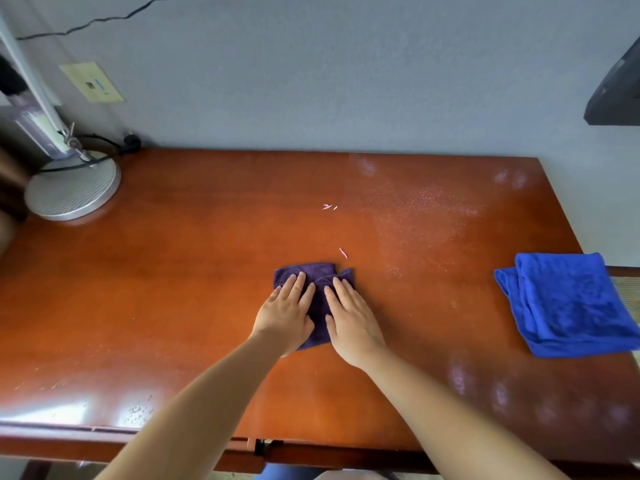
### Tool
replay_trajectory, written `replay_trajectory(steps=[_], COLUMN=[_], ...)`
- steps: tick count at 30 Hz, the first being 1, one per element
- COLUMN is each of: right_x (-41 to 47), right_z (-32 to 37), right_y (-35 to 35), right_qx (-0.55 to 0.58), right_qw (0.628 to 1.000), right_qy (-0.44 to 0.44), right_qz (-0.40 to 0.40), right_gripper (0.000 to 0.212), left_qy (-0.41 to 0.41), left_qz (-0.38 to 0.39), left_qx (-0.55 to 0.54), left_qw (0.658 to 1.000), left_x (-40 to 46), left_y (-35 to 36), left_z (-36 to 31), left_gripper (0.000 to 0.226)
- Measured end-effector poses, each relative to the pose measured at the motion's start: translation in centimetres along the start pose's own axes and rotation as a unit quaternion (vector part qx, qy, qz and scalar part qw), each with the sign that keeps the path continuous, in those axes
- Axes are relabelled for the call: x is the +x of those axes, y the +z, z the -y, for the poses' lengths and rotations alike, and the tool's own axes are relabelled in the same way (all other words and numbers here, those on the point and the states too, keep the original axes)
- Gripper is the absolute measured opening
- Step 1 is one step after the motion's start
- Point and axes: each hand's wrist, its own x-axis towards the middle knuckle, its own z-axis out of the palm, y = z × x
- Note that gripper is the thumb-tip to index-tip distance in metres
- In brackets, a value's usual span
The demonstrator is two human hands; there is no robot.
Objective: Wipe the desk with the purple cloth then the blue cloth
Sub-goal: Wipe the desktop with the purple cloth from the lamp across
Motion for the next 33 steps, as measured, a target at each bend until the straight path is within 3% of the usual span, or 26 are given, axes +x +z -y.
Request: replay_trajectory(steps=[10, 26, 33], right_x=[4.0, 17.9, 20.3], right_z=[0.4, 1.0, 0.5], right_y=[-0.2, -1.2, -2.0], right_qx=[-0.057, -0.068, -0.073], right_qw=[0.992, 0.993, 0.993], right_qy=[-0.043, -0.028, 0.042], right_qz=[0.107, 0.096, 0.086], right_gripper=[0.067, 0.065, 0.064], left_qy=[-0.040, -0.133, -0.064], left_qz=[-0.033, -0.079, -0.048], left_qx=[-0.016, -0.020, -0.058], left_qw=[0.999, 0.988, 0.995], left_x=[0.8, 10.8, 14.9], left_y=[1.0, -2.0, -4.2], left_z=[2.7, 8.9, 10.1], left_gripper=[0.062, 0.062, 0.063])
